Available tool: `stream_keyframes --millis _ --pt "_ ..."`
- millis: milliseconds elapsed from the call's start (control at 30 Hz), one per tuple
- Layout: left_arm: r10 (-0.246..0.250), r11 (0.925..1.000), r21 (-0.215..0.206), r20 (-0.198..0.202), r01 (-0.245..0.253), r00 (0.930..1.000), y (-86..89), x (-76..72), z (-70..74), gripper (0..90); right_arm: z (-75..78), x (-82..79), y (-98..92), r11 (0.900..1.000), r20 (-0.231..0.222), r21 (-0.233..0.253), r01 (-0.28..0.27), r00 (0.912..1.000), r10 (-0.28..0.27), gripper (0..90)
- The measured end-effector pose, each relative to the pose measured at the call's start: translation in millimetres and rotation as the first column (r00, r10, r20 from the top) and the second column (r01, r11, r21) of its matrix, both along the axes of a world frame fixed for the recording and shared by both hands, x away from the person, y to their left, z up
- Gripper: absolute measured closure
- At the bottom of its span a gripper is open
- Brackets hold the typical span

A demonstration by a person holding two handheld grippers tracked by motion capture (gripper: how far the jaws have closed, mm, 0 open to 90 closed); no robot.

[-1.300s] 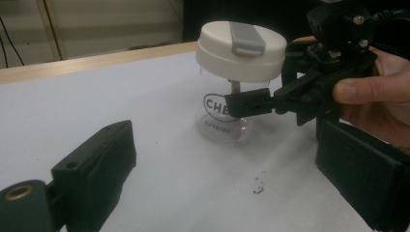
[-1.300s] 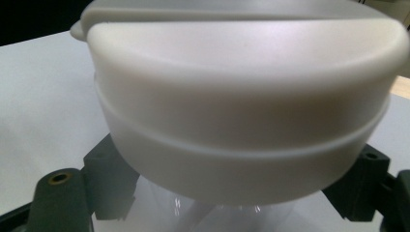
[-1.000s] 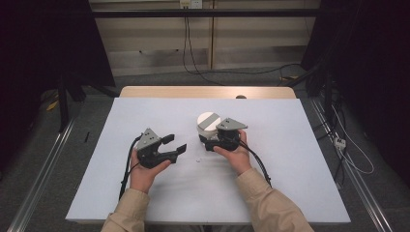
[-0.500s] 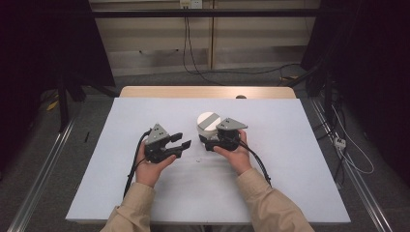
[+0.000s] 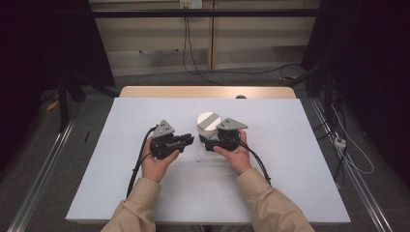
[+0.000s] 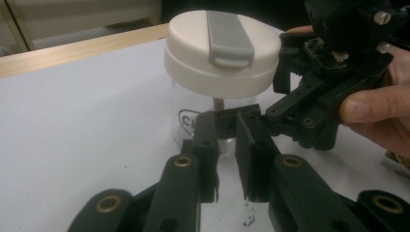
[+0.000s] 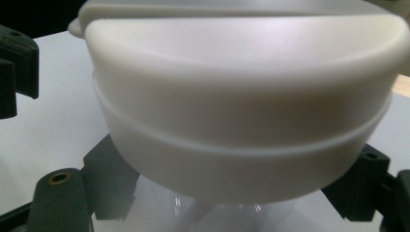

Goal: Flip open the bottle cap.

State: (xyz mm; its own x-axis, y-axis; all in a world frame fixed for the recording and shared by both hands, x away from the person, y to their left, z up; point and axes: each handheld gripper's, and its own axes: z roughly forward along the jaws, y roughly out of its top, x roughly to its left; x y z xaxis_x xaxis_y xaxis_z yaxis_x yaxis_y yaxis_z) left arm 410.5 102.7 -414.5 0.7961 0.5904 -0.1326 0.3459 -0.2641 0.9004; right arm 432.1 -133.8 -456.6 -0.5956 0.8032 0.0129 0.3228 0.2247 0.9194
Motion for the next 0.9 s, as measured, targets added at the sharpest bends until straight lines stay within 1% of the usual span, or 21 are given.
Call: stream_keyframes --millis 133,200,300,400,500,533,667,800,867,900 --pt "-0.006 0.9999 0.013 -0.014 0.006 0.9999 -1.5 1.8 -1.8 87.2 -0.2 0.3 0.0 1.000 0.000 0.001 -0.001 1.0000 0.001 18.8" --pt "-0.009 0.9999 0.011 -0.023 0.009 0.9997 -2.1 2.8 -2.4 90.0 -0.4 0.5 0.0 1.000 0.000 0.002 -0.001 1.0000 0.001 18.8" --pt "-0.008 0.9998 0.018 -0.024 0.008 0.9997 -3.9 4.2 -1.8 90.0 -0.5 0.5 -0.1 1.000 0.000 0.002 -0.002 1.0000 0.002 18.7" --pt "-0.019 0.9994 0.030 -0.019 0.019 0.9996 -7.8 6.0 0.2 90.0 -0.7 0.4 -0.1 1.000 0.000 0.001 -0.002 1.0000 0.002 18.7" --pt "-0.018 0.9995 0.027 -0.020 0.019 0.9996 -11.6 7.4 2.5 90.0 -0.7 0.2 -0.2 1.000 -0.001 0.000 -0.001 1.0000 0.001 18.8" --pt "-0.020 0.9992 0.033 -0.015 0.020 0.9997 -12.1 8.1 3.0 90.0 -0.7 0.1 -0.2 1.000 0.000 0.000 -0.001 1.0000 0.001 18.8" --pt "-0.014 0.9996 0.022 -0.018 0.014 0.9997 -15.0 9.9 3.4 90.0 -0.8 0.2 -0.1 1.000 0.000 0.000 -0.001 1.0000 0.001 18.8" --pt "-0.008 0.9996 0.028 -0.023 0.008 0.9997 -17.5 11.9 3.7 90.0 -0.9 0.1 -0.1 1.000 -0.001 0.000 -0.002 1.0000 0.002 18.8" --pt "-0.005 0.9998 0.021 -0.015 0.005 0.9999 -18.7 12.6 5.5 90.0 -1.0 0.1 -0.1 1.000 0.000 0.000 -0.002 1.0000 0.002 18.8" --pt "-0.008 0.9996 0.029 -0.014 0.008 0.9999 -19.2 13.1 6.8 90.0 -1.1 0.2 -0.1 1.000 -0.001 0.000 -0.002 1.0000 0.002 18.8"
